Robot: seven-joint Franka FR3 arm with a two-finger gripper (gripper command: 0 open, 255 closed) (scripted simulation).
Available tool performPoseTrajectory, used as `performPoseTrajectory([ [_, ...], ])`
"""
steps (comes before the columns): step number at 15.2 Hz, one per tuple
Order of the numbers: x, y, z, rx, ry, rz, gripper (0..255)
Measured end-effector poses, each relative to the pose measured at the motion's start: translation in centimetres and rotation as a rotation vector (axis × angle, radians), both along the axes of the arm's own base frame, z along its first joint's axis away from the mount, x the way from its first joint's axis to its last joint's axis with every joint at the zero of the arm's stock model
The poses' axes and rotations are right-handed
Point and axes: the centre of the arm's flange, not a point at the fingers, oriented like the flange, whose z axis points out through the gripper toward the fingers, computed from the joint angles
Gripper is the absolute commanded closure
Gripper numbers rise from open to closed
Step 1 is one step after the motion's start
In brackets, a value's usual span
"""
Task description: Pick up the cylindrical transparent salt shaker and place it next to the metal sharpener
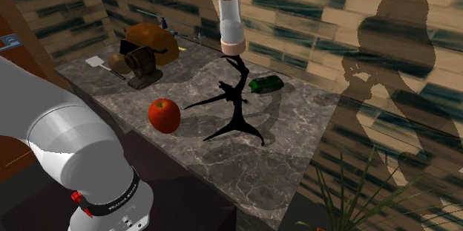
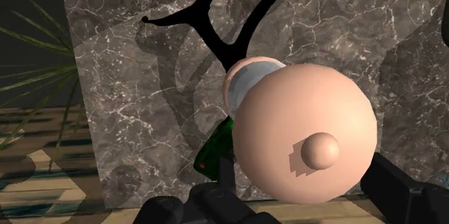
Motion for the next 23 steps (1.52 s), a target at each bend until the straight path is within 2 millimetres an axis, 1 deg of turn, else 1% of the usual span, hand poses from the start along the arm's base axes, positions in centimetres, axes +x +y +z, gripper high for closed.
performPoseTrajectory([
  [2, 0.5, 2.4, -0.1, 0.0, 0.0, 0.0, 255],
  [4, 1.6, 4.7, 0.1, 0.0, 0.0, -0.001, 255],
  [7, 2.9, 9.1, 0.1, 0.0, 0.0, 0.0, 255],
  [8, 3.1, 10.3, 0.0, 0.0, 0.0, 0.0, 255],
  [11, 4.5, 13.6, 0.5, 0.0, 0.0, -0.001, 255],
  [13, 5.3, 16.4, 0.4, 0.0, 0.0, 0.0, 255],
  [19, 7.8, 23.8, -0.2, -0.001, 0.0, 0.0, 255],
  [21, 8.4, 26.2, 0.2, -0.001, 0.0, 0.0, 255],
  [22, 9.1, 28.0, 0.5, 0.0, -0.001, 0.001, 255],
  [23, 9.3, 28.9, 0.2, -0.001, 0.0, 0.0, 255],
])
